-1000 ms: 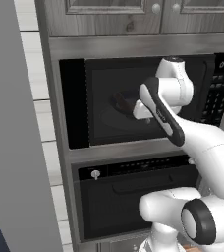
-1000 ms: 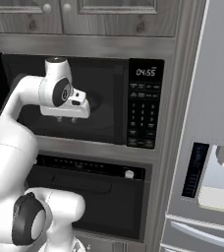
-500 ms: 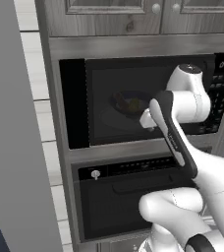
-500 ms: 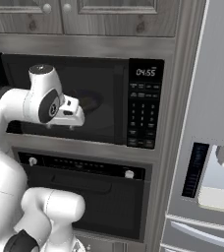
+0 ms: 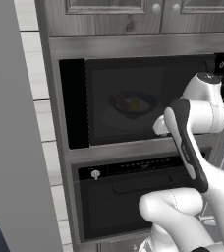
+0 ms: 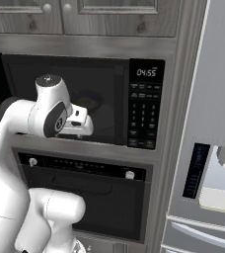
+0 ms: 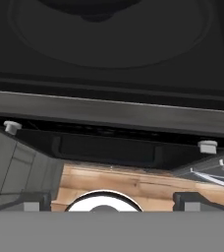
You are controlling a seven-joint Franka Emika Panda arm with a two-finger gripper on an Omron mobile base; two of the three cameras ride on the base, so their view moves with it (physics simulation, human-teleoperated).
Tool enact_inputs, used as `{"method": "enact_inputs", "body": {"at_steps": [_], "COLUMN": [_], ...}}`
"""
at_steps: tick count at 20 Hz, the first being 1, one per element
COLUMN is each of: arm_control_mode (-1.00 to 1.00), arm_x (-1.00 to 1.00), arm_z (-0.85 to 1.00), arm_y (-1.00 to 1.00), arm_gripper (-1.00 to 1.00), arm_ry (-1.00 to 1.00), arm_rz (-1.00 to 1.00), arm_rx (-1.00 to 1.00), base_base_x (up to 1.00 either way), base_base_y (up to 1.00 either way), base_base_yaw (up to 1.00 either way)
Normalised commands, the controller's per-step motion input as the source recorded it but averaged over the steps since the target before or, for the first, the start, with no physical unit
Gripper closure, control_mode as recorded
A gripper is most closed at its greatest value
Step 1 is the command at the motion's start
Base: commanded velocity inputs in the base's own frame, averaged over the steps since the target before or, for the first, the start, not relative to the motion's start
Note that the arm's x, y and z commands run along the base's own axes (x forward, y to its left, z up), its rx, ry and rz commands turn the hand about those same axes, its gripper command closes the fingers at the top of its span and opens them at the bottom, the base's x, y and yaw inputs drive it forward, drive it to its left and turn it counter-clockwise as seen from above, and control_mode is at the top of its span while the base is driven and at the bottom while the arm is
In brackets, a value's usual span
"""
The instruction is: The microwave is finished heating the steak and corn. Take the bowl containing the food and place it on the dining counter.
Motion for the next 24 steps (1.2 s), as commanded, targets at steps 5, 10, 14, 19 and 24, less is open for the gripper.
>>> {"method": "enact_inputs", "body": {"at_steps": [5, 10, 14, 19, 24], "arm_control_mode": [-1.00, -1.00, -1.00, -1.00, -1.00], "arm_x": [-0.40, -0.08, 0.00, 0.00, 0.00], "arm_z": [0.00, 0.00, 0.00, 0.00, 0.00], "arm_y": [-0.49, -0.04, 0.00, 0.00, 0.00], "arm_gripper": [-1.00, -1.00, -1.00, -1.00, -1.00], "arm_ry": [-0.01, 0.00, 0.00, 0.00, 0.00], "arm_rz": [0.00, 0.00, 0.00, 0.00, 0.00], "arm_rx": [0.01, 0.00, 0.00, 0.00, 0.00], "base_base_x": [0.00, 0.00, 0.00, 0.00, 0.00], "base_base_y": [0.00, 0.00, 0.00, 0.00, 0.00], "base_base_yaw": [0.00, 0.00, 0.00, 0.00, 0.00]}}
